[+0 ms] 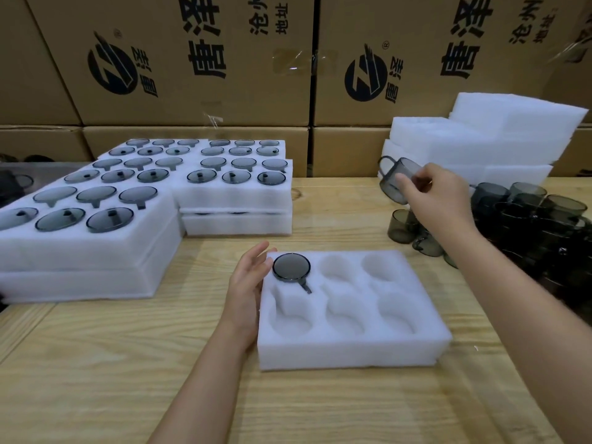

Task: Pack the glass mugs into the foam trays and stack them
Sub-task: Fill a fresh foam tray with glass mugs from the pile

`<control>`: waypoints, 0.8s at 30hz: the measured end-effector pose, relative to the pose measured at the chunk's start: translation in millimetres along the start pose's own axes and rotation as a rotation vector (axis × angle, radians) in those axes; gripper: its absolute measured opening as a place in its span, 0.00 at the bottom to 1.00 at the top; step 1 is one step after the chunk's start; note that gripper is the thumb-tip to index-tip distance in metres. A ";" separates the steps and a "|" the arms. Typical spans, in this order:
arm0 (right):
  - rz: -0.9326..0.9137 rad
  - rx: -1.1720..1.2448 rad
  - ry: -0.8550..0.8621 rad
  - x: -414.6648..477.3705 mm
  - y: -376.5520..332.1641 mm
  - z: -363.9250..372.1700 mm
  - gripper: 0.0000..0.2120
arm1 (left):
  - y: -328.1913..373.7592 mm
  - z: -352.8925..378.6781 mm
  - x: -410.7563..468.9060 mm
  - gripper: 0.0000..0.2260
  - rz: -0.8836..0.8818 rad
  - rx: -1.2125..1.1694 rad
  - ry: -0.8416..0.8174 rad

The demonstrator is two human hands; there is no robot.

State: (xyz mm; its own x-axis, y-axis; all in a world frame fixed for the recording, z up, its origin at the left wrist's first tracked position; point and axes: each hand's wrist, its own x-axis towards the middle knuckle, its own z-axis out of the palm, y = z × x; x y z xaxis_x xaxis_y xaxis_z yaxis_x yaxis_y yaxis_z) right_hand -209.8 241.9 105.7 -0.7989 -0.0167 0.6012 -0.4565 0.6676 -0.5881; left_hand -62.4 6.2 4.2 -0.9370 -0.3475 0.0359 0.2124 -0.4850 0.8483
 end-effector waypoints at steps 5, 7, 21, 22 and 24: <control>-0.085 0.193 -0.011 -57.3 -45.2 -16.6 0.21 | 3.9 2.8 -1.3 0.12 0.047 0.097 0.048; -0.105 0.227 -0.118 -69.8 -60.1 -16.9 0.21 | 7.5 3.9 -3.2 0.11 0.174 0.216 0.081; -0.135 0.517 -0.388 -87.8 -78.3 -1.1 0.08 | 36.7 44.2 -24.2 0.20 0.407 0.760 -0.235; -0.108 0.534 -0.368 -86.4 -77.7 -1.0 0.06 | 34.4 46.2 -23.4 0.19 0.408 0.759 -0.186; 0.017 0.580 -0.388 -84.8 -76.4 0.0 0.06 | 30.5 49.3 -21.9 0.18 0.435 0.774 -0.078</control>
State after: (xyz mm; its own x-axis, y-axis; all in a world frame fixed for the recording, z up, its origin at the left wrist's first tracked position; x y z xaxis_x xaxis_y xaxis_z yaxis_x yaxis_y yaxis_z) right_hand -107.2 192.3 99.7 -0.8409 -0.3460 0.4161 -0.4916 0.1671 -0.8546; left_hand -49.1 38.5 55.3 -0.8397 -0.3047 0.4496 0.3330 0.3651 0.8694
